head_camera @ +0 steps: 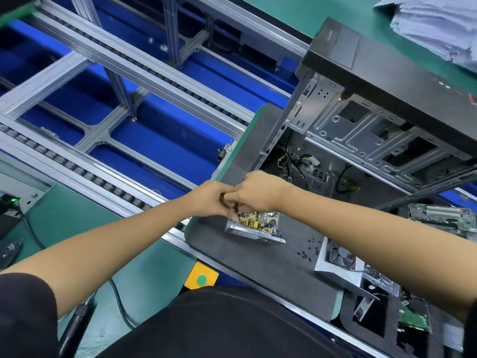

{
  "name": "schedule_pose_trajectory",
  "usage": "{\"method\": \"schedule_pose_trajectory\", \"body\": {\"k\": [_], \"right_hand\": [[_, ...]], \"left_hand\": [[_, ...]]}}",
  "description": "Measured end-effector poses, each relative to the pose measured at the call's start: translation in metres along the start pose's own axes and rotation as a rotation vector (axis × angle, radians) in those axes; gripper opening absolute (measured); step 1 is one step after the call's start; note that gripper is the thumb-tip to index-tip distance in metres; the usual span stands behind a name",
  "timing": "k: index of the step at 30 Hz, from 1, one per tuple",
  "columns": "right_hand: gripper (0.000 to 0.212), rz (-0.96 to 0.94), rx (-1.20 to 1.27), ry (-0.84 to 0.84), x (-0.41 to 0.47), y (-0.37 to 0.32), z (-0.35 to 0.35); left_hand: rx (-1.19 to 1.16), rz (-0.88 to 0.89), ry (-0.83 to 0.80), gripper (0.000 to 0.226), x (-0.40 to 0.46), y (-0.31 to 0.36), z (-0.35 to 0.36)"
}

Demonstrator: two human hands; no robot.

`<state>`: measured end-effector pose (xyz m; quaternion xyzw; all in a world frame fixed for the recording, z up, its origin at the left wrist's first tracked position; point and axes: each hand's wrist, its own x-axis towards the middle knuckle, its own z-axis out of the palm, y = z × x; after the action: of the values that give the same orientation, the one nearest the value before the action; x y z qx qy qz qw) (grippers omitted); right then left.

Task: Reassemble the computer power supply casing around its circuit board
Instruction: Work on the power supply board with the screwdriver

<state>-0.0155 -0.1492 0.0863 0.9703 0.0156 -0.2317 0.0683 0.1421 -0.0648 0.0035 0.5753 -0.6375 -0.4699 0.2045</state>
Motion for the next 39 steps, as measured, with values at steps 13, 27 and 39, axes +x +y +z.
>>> {"method": "schedule_pose_trajectory", "body": {"k": [13,27,39], "right_hand": [[0.011,-0.044,0.0,0.01,0.002,-0.003,-0.013],[0.02,0.317,0.277,0.239,-0.04,-0.016,0.008],[0.012,1.177,0.59,0.453,-0.233,-0.038,0.083]], "left_hand": [[0.148,0.026,0.048,0.031,0.003,0.004,0.001],[0.044,0.158,-0.023,0.035,0.013,0.033,0.001],[0.71,0.27,0.067,0.039,0.104,0.133,0.115]]}}
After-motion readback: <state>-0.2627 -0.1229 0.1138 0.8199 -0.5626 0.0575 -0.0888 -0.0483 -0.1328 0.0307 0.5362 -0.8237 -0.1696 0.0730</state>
